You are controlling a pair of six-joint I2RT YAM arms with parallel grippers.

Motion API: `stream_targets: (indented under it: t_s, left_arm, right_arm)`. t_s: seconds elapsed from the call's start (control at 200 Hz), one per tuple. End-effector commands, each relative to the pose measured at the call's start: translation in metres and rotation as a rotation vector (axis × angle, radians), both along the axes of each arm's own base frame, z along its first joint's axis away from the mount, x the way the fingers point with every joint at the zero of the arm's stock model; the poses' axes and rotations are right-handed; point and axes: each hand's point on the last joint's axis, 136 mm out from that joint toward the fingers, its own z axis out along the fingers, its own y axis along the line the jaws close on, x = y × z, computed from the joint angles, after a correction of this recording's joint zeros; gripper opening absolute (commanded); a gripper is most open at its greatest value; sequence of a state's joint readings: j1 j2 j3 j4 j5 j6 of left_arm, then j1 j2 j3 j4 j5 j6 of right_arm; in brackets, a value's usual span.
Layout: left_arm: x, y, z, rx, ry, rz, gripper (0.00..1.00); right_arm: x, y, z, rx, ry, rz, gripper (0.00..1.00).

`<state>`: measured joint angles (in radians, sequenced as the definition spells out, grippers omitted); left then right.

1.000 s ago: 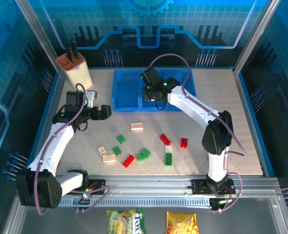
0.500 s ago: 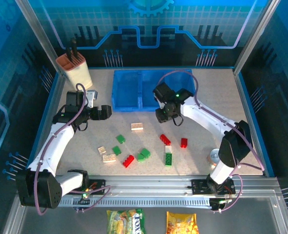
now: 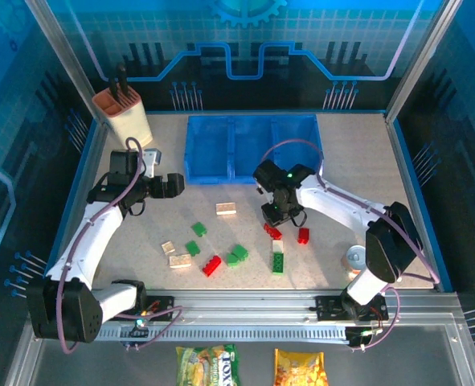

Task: Sort the legos into containers by color
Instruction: Pick up the lego from the center of the table.

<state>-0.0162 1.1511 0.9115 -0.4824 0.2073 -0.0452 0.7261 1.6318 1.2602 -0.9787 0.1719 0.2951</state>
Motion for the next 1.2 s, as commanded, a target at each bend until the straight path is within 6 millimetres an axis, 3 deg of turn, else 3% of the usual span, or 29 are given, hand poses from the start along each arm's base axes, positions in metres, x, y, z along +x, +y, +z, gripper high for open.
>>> stream_targets:
  t_s: [0.0,0.54,0.875,1.196]
  left_arm:
    - [-0.002,-0.004,-0.002,0.001,0.01,-0.03,0.99]
    - [-0.002,-0.003,-0.001,0.002,0.008,-0.026,0.99]
    - [-0.002,-0.003,-0.002,0.003,0.009,-0.027,0.99]
    - [-0.002,-0.004,-0.002,0.0,0.009,-0.027,0.99]
  right_arm:
    - [-0.01,0.007,-0.019,-0.017,0.046,0.016,0.42]
    - [-0.026,-0.001,-0.082,-0.095,0.145,0.015,0.4]
    - [-0.028,-0.001,-0.098,-0.112,0.165,0.0,0.36]
    - [-0.03,-0.001,-0.1,-0.118,0.172,-0.009,0.3]
